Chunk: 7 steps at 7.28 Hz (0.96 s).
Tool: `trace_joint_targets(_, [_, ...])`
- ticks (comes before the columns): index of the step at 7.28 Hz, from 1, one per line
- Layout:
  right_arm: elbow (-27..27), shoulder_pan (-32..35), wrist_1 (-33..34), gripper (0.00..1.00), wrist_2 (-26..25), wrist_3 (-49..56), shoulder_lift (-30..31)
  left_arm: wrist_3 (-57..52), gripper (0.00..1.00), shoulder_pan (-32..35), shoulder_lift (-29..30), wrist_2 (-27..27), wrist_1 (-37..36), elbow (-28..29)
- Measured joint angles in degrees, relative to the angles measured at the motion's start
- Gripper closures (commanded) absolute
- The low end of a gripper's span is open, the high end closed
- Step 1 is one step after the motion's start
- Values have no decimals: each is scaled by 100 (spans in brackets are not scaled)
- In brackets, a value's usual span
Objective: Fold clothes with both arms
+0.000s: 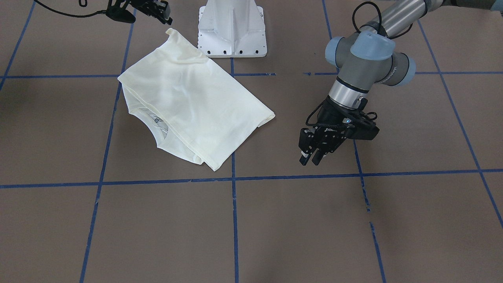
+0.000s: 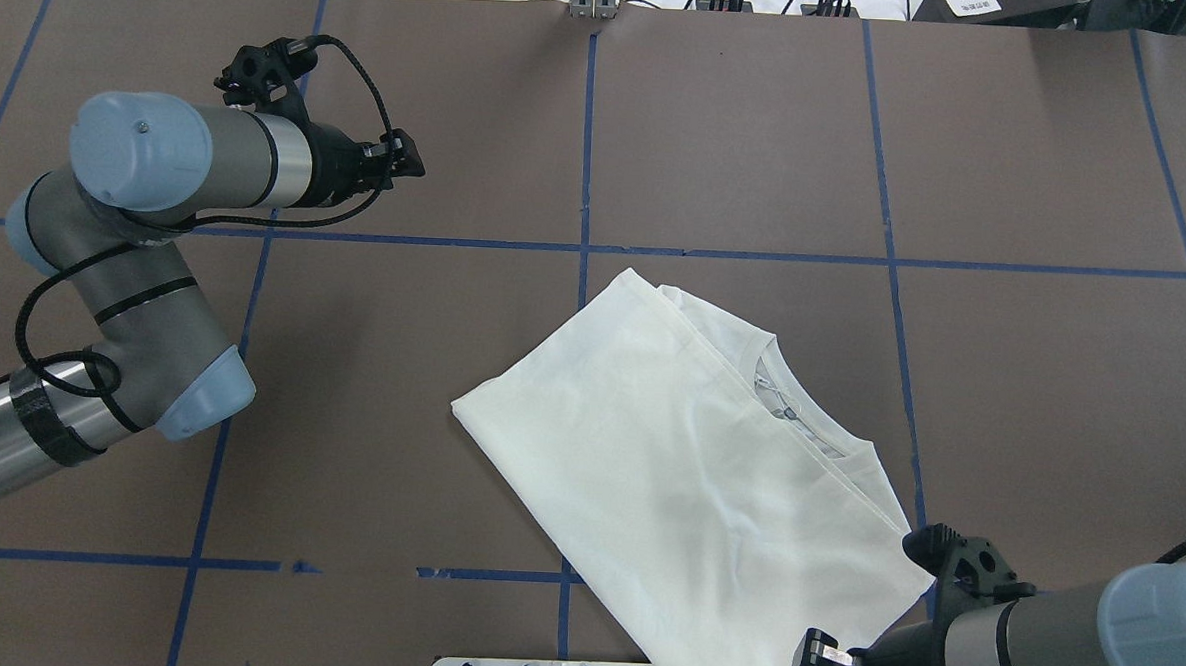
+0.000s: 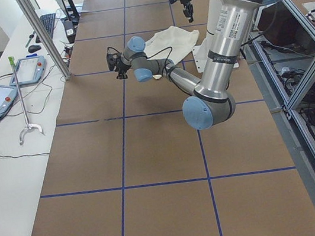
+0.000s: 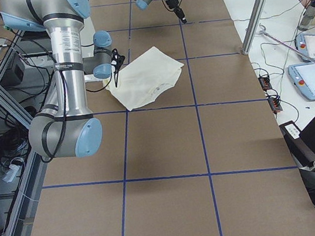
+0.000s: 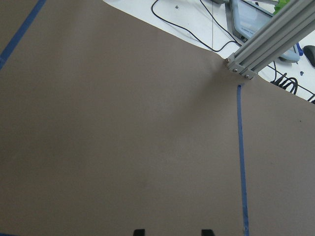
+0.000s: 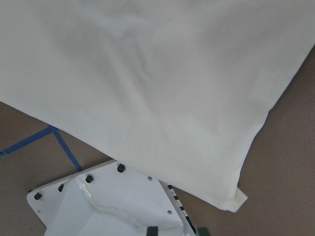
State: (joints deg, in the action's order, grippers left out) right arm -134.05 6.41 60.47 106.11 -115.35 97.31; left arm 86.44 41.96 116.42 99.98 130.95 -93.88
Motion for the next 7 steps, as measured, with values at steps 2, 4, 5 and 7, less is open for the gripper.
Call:
trace_joint_targets(2, [12, 150, 0, 0, -670, -26, -52, 724, 41, -343, -357, 300, -61, -668])
trace_joint_targets(4, [112, 813, 9, 0, -1099, 2, -291, 1585, 41, -1024, -428, 348, -928, -1102])
trace_joint_targets(5, [191, 1100, 10, 0, -1164, 23, -391, 1952, 41, -1385, -211, 327, -1645, -1145])
trace_joint_targets(7, [300, 1303, 9, 0, -1208, 38, -445, 2322, 41, -1819, -33, 306, -2233, -1096])
